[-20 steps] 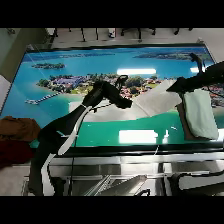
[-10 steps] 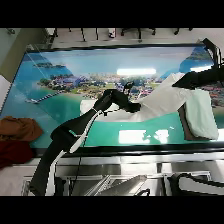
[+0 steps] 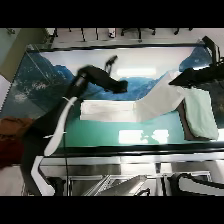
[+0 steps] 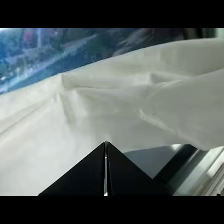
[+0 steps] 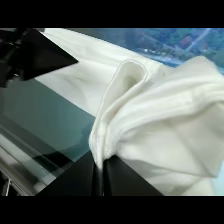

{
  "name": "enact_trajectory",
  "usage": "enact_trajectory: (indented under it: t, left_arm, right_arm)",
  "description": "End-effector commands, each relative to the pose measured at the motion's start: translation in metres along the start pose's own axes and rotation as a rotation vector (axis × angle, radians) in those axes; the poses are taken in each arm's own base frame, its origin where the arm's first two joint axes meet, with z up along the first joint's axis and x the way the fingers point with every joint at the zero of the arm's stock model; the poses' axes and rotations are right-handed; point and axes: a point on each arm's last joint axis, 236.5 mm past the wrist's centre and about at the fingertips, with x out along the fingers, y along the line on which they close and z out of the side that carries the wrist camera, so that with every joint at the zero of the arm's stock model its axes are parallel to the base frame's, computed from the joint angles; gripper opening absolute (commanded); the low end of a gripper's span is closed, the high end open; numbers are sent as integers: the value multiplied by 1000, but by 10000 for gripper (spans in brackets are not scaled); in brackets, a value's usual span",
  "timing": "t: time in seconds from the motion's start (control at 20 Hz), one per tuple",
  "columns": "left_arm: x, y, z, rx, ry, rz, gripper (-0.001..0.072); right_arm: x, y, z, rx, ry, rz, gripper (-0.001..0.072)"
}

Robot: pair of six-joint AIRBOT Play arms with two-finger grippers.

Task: Fold the shirts.

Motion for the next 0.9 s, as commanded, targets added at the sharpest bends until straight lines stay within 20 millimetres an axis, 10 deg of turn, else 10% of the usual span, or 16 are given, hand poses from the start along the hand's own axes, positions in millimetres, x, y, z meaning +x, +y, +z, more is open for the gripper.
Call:
enact_trajectory:
  t: [0.0,0.2,0.4,0.55,0.7,0.85]
  left_arm:
    - [-132,-7,24,28,-132,27,16]
    - [-266,-13,37,52,-363,97,16]
    - [-340,-13,32,137,-496,188,16]
    - [-350,-10,16,142,-507,214,16]
    - [-342,-4,2,156,-503,223,16]
    - [-338,1,-6,167,-525,234,16]
  right_arm:
    - [41,48,17,-18,-36,61,17]
    - [159,144,18,-45,-48,162,18]
    - [308,205,17,57,-266,190,26]
    - [401,206,-21,175,-376,165,535]
    - [425,186,-51,196,-256,125,536]
    - [378,153,-37,130,-107,60,537]
